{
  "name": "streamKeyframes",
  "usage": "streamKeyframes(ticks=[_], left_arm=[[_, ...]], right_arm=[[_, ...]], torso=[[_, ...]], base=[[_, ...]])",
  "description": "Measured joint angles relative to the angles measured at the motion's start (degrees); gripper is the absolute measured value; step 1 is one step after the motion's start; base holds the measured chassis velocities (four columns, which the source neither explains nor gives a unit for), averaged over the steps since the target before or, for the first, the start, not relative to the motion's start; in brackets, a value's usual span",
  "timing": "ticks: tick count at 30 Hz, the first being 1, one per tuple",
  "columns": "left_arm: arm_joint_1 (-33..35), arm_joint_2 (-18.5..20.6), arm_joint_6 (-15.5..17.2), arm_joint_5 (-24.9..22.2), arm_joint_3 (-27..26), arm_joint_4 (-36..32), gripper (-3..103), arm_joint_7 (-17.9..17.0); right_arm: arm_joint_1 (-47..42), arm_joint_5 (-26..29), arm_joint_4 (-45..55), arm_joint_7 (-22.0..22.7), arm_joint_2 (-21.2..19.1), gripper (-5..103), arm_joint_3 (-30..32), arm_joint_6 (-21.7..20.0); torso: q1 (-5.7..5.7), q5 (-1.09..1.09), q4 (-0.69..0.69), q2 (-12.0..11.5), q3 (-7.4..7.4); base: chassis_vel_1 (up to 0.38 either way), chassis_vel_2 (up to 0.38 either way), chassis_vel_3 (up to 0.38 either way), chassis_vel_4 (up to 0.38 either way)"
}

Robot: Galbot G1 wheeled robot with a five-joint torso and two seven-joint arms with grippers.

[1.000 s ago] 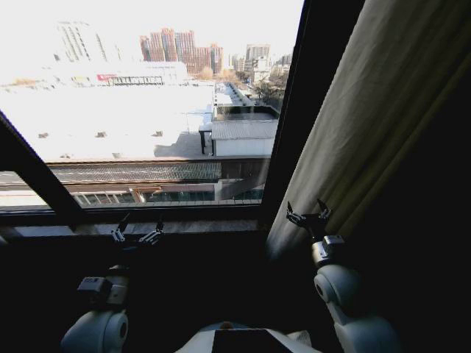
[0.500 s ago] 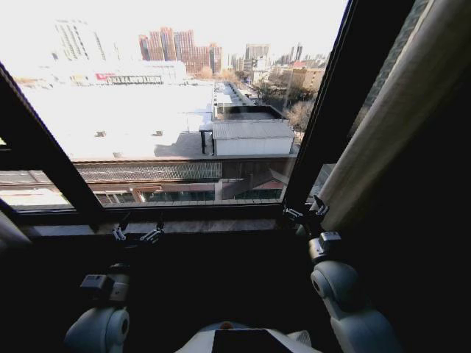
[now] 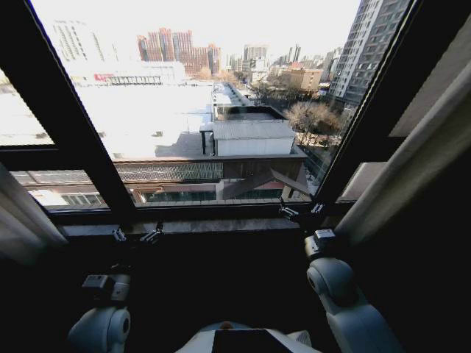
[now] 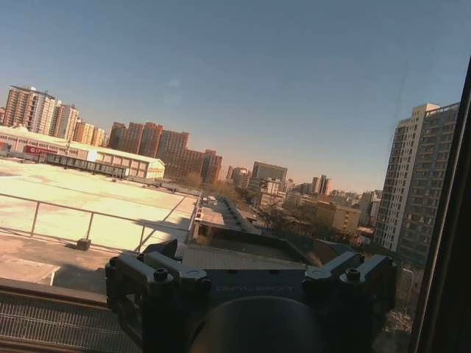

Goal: Open the curtains by pulling them apart, changing their state from closed to fully open.

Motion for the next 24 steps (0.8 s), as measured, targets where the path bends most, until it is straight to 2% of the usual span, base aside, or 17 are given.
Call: streamKeyframes(ticks=[21,24], left_arm=[[1.3,-1.3,-0.1,0.5,-0.7,-1.0,100,0.0],[1.5,-1.3,-0.1,0.5,-0.7,-1.2,100,0.0]], right_arm=[[1.4,0.2,-0.6,0.0,-1.2,100,-1.4,0.2],[1.4,0.2,-0.6,0.0,-1.3,100,-1.8,0.2]], torso=[[0.00,0.00,0.02,0.0,0.00],[0.00,0.02,-0.01,0.0,0.00]], base=[[0.348,0.358,-0.363,-0.356],[0.351,0.353,-0.349,-0.331]])
